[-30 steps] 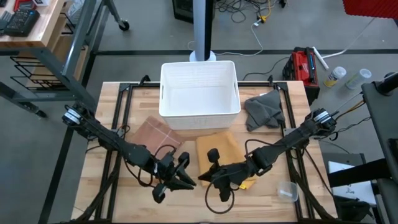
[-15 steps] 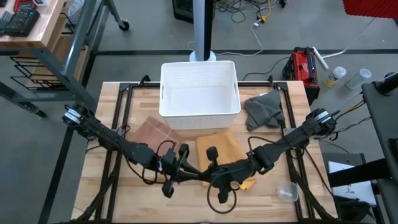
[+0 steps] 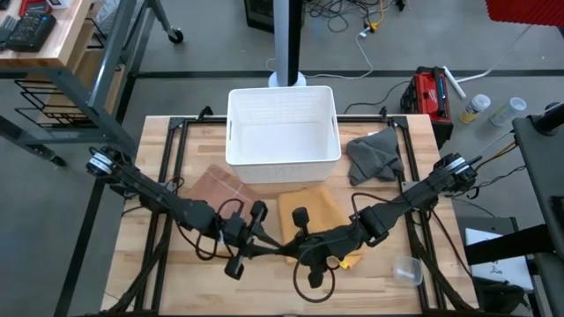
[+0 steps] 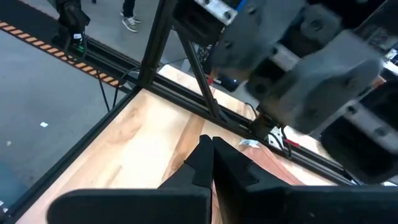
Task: Fold towel
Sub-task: Fold the yellow towel
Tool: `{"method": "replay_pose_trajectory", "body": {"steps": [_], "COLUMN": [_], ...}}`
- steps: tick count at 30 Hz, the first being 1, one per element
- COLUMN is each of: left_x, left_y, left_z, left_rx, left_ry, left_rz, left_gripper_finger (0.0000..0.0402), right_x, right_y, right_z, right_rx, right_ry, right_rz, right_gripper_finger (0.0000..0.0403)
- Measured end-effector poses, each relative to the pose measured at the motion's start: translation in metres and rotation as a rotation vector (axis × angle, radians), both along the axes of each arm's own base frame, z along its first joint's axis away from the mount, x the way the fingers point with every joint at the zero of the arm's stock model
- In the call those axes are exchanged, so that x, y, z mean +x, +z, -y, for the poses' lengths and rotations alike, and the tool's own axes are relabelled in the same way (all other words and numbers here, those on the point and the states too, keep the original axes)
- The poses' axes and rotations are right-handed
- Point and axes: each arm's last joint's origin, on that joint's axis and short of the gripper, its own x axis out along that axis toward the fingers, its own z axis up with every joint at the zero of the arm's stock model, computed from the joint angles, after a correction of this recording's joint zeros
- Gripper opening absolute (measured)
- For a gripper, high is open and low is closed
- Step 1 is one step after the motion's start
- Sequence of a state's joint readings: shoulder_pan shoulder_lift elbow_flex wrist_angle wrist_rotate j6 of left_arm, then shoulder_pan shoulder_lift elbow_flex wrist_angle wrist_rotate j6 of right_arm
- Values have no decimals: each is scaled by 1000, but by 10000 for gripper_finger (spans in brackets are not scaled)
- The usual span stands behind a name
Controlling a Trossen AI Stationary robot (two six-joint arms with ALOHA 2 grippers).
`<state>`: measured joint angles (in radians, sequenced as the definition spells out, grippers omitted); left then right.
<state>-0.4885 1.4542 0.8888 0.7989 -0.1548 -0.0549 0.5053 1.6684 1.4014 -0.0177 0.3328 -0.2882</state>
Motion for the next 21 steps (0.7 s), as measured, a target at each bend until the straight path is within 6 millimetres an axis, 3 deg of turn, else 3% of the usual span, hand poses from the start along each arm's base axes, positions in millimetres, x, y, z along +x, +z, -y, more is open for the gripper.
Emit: {"method": "replay_pose_trajectory", "body": {"steps": [21], "left_x": [0], "left_y": [0], "left_z": [-1], "left_rx": [12], "left_ry": [31], "left_rz": [-9], "left_gripper_finger": [50], "right_x": [0], "right_y": [0], "right_z": [0], "right_rx": [-1], "right_ry": [0], "right_rz": [-1], "right_gripper_finger": [0]}}
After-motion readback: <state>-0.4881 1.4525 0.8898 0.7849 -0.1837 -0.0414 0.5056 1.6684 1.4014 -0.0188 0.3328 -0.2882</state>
